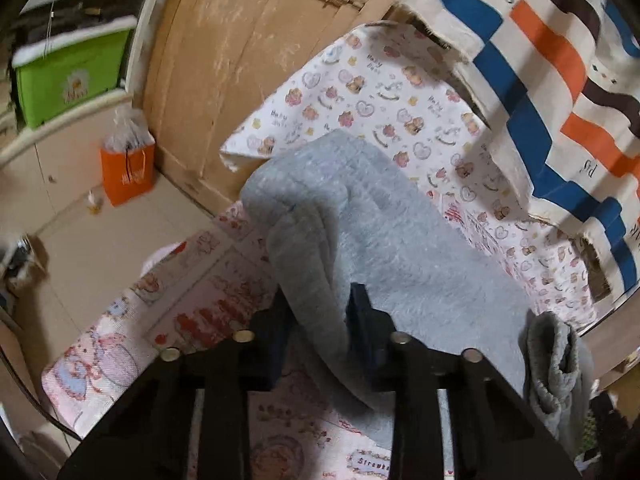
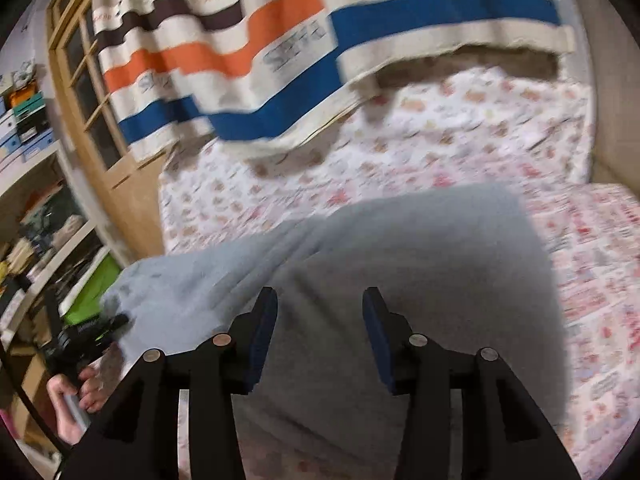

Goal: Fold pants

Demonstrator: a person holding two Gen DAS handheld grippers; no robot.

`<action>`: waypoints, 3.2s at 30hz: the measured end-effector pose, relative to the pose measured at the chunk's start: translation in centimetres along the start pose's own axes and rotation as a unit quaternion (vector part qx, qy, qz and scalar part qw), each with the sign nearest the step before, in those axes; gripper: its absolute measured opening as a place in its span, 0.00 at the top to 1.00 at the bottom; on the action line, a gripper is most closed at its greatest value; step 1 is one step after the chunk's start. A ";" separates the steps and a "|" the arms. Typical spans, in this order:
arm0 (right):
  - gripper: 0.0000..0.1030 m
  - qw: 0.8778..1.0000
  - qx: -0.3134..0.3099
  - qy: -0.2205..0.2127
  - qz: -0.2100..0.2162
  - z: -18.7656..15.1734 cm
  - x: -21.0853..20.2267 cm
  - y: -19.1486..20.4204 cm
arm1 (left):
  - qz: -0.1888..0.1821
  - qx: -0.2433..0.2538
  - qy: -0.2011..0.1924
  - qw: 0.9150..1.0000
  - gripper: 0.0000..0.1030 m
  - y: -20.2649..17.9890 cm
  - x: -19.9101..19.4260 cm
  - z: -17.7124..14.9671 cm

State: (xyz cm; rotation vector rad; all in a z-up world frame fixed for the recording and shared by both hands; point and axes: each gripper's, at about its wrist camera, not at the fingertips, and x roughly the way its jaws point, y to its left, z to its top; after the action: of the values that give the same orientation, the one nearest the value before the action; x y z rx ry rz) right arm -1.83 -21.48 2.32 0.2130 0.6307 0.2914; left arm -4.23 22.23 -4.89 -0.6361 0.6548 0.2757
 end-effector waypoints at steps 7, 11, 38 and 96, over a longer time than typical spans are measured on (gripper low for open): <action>0.55 1.000 0.018 -0.015 -0.019 0.0 -3.2 -5.1 | -0.001 0.074 -0.104 0.992 0.81 -6.2 -4.7 1.0; 0.55 0.998 0.046 -0.027 -0.024 -0.1 -4.8 -8.4 | -0.022 0.101 -0.143 0.984 0.82 -11.0 -7.1 1.5; 0.49 0.984 0.131 -0.009 -0.117 -3.7 -7.7 -22.8 | -0.236 0.360 -0.066 0.900 0.84 -38.2 -9.7 -15.3; 0.82 0.996 0.052 -0.026 0.061 7.7 -1.2 -7.5 | -0.130 0.310 -0.074 0.939 0.11 -21.8 -6.0 -7.1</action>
State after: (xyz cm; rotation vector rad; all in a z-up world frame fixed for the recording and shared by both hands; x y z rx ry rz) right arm 3.47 -29.69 6.93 0.3597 0.5826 0.3691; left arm -2.88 0.54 4.61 -0.0873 0.4667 -0.1335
